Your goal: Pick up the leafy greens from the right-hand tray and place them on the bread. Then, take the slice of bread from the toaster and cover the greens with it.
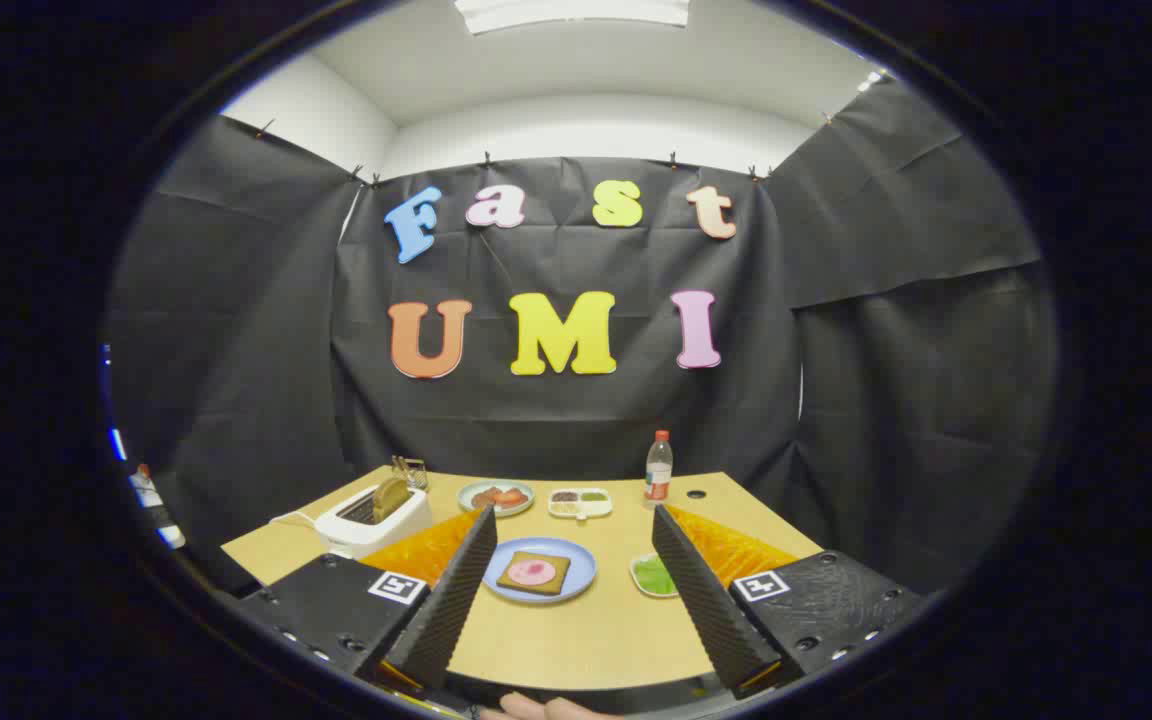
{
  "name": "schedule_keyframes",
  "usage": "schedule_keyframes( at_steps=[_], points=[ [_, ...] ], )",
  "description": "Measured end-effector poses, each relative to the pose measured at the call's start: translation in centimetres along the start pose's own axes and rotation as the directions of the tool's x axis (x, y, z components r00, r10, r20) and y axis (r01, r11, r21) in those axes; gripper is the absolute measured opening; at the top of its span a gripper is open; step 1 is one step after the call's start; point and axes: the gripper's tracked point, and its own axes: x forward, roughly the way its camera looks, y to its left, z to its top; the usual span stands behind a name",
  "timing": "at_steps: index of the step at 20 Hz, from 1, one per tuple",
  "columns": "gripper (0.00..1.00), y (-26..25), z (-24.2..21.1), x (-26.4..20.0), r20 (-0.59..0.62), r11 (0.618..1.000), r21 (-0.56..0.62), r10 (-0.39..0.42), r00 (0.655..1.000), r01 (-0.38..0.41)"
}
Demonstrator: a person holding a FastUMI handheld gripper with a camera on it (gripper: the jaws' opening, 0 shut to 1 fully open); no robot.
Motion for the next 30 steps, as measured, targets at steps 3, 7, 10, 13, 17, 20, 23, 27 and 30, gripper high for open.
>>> schedule_keyframes(
  at_steps=[3, 7, 10, 13, 17, 20, 23, 27, 30],
  points=[
    [0.95, 0.0, -0.6, 0.2, -0.013, 1.000, -0.001, -0.001, 1.000, 0.001],
    [0.96, -0.2, -0.7, 0.3, -0.017, 1.000, -0.010, -0.007, 1.000, 0.006],
    [0.96, -0.2, -0.9, 0.3, -0.024, 1.000, -0.012, -0.005, 1.000, 0.005],
    [0.95, -0.2, -1.0, 0.2, -0.024, 1.000, -0.025, -0.001, 1.000, 0.001],
    [0.95, -0.3, -1.5, 0.6, -0.031, 1.000, -0.015, 0.003, 1.000, -0.003],
    [0.95, -0.7, -1.8, 1.2, -0.033, 1.000, -0.024, -0.013, 0.999, 0.012],
    [0.95, -0.7, -2.6, 2.2, -0.059, 1.000, -0.012, 0.011, 0.998, -0.011],
    [0.95, -3.7, -3.7, 4.9, -0.088, 0.998, -0.045, -0.051, 0.995, 0.047],
    [0.95, -6.0, -5.5, 7.9, -0.136, 0.996, -0.044, -0.086, 0.987, 0.081]
  ],
)
